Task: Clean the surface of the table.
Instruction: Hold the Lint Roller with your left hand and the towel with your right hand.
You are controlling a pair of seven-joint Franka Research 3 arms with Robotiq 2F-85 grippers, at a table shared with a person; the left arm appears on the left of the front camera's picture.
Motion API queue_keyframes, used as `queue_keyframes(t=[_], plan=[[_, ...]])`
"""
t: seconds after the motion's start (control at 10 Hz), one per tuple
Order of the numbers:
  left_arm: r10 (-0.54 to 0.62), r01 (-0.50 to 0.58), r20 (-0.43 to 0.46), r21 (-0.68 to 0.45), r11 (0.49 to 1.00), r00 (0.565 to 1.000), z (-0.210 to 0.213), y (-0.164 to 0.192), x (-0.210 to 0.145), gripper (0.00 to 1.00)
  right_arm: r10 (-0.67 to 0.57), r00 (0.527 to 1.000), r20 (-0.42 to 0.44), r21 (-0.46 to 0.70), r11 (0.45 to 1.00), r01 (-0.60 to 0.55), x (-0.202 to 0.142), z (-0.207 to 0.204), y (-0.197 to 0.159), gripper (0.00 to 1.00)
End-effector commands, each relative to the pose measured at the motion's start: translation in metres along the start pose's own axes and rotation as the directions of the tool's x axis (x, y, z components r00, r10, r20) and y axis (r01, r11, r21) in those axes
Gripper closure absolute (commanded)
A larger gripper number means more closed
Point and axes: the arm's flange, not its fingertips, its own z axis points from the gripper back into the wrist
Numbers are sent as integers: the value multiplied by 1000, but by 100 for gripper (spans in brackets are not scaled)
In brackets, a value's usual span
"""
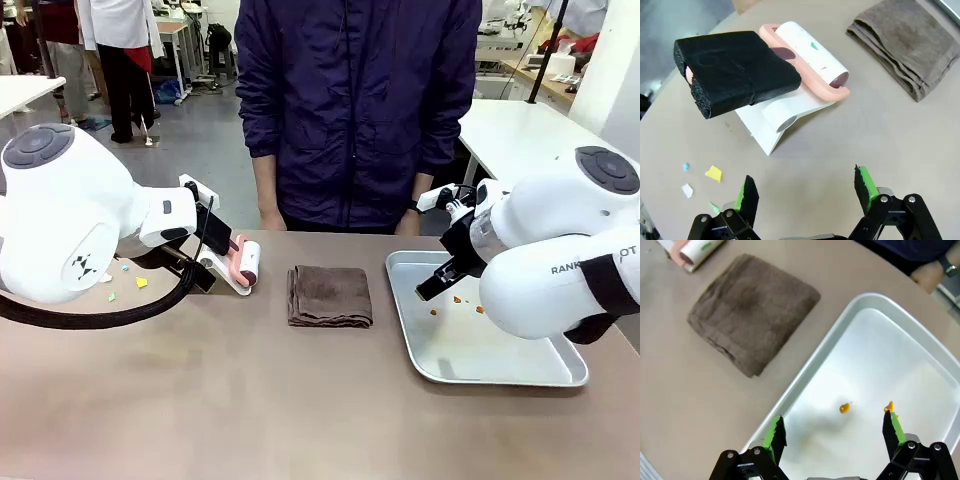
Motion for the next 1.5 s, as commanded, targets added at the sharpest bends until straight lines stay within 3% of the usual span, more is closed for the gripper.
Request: queue_keyframes(t=[0.0, 1.3, 1.4], plan=[[0, 0, 0, 0, 1000, 1000, 0, 0, 0, 0, 0, 1000, 0, 0, 1000, 0, 0, 0, 0, 0], [0, 0, 0, 0, 1000, 1000, 0, 0, 0, 0, 1, 1000, 0, 0, 1000, -1, 0, 0, 0, 0], [-56, 56, -45, -14, 998, 997, 15, -2, 3, 0, -30, 999, -18, 91, 995, 32, 2, 10, 2, 0]])
